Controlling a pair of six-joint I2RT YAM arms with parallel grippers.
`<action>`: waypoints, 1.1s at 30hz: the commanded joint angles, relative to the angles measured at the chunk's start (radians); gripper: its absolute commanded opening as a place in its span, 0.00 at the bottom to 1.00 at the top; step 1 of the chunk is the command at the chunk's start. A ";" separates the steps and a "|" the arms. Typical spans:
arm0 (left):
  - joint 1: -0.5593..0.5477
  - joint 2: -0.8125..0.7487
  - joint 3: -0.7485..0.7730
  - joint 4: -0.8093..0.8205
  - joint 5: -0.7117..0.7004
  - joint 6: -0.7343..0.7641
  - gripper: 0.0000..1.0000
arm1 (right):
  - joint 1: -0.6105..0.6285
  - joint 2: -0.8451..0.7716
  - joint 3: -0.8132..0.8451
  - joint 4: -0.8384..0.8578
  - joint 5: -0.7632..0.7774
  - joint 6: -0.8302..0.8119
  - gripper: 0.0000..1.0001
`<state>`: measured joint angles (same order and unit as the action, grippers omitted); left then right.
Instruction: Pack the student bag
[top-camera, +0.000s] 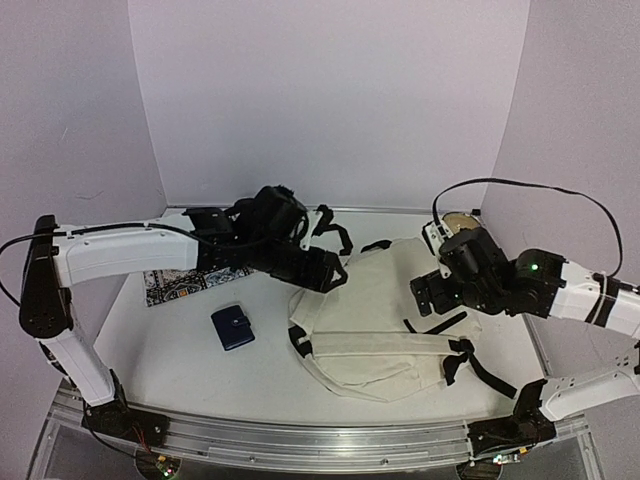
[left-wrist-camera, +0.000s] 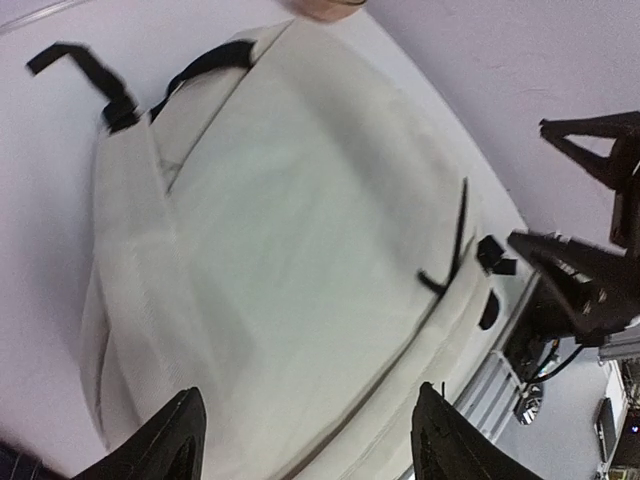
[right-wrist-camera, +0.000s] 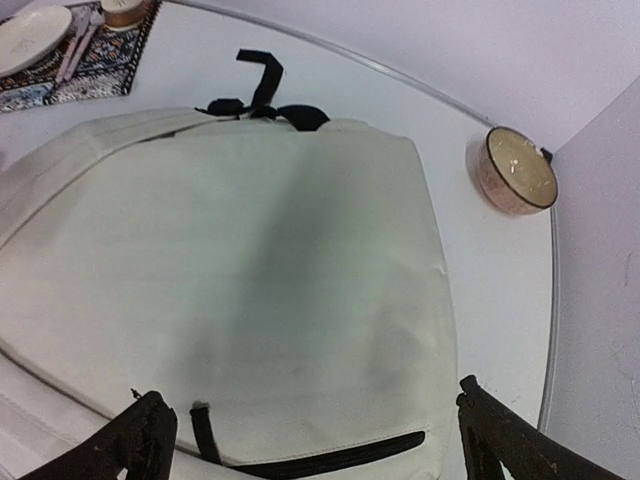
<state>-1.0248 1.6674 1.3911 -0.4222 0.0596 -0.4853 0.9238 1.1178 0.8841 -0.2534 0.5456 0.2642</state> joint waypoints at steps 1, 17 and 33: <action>-0.001 -0.079 -0.148 0.061 -0.123 -0.109 0.73 | -0.146 0.064 0.027 -0.006 -0.167 0.010 0.98; 0.034 0.044 -0.287 0.163 -0.060 -0.167 0.50 | -0.503 0.135 -0.180 0.140 -0.628 0.132 0.98; 0.256 0.253 0.058 0.214 -0.224 0.134 0.40 | -0.398 0.325 -0.171 0.419 -0.713 0.258 0.91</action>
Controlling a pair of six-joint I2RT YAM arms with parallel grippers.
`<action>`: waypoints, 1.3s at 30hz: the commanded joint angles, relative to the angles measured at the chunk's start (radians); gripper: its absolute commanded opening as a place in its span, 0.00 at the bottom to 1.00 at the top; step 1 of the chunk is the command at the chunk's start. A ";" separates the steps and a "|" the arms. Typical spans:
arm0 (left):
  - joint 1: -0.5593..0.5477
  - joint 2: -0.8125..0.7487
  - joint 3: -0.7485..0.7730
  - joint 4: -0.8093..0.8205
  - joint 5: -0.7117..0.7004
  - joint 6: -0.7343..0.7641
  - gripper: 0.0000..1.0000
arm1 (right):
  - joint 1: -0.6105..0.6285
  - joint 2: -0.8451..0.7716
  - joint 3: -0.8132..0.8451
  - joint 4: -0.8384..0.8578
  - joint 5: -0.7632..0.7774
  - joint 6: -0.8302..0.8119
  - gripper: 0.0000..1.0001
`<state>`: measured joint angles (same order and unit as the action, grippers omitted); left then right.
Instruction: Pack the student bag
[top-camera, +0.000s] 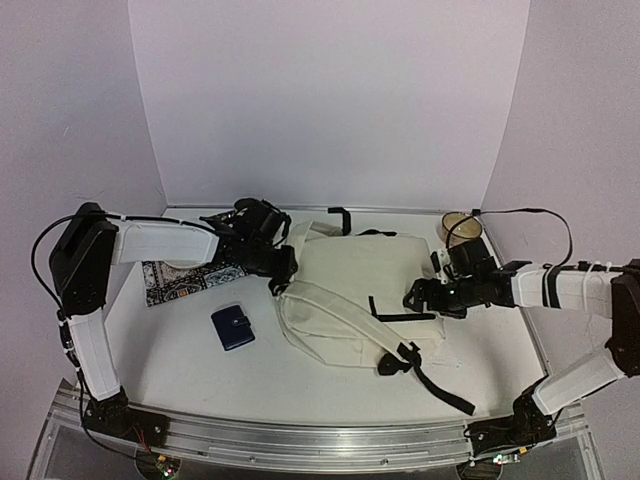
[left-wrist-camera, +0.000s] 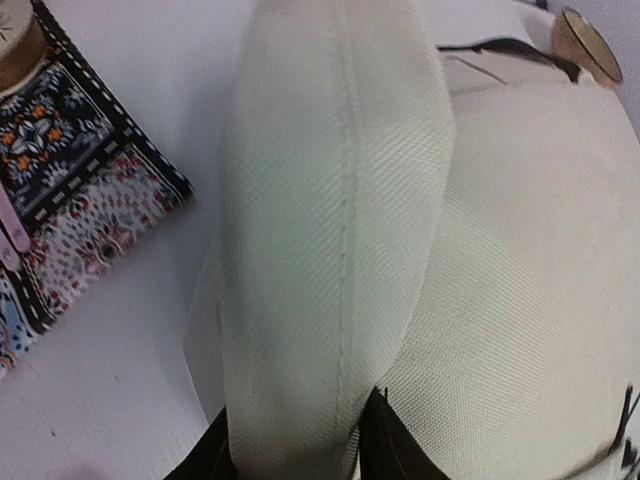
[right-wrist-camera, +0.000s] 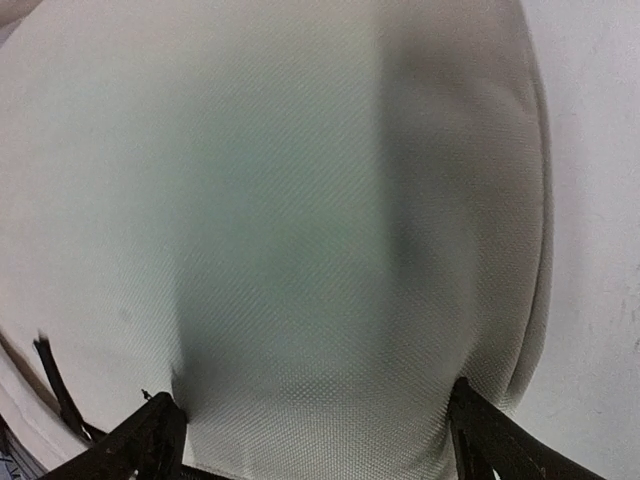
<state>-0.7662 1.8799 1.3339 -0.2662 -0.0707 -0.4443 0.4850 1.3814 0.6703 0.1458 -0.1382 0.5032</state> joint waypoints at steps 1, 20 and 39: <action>-0.002 0.040 0.121 0.058 -0.107 0.106 0.44 | 0.042 0.062 0.050 0.018 -0.011 0.018 0.91; -0.200 -0.128 0.033 0.086 -0.137 0.171 0.62 | 0.265 -0.016 0.252 -0.244 0.426 -0.045 0.91; -0.357 -0.199 -0.291 0.096 -0.227 0.086 0.54 | 0.366 0.244 0.435 -0.237 0.361 -0.039 0.79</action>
<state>-1.0636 1.7784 1.1352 -0.1482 -0.2660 -0.2931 0.8234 1.5775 1.0511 -0.0586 0.2325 0.4606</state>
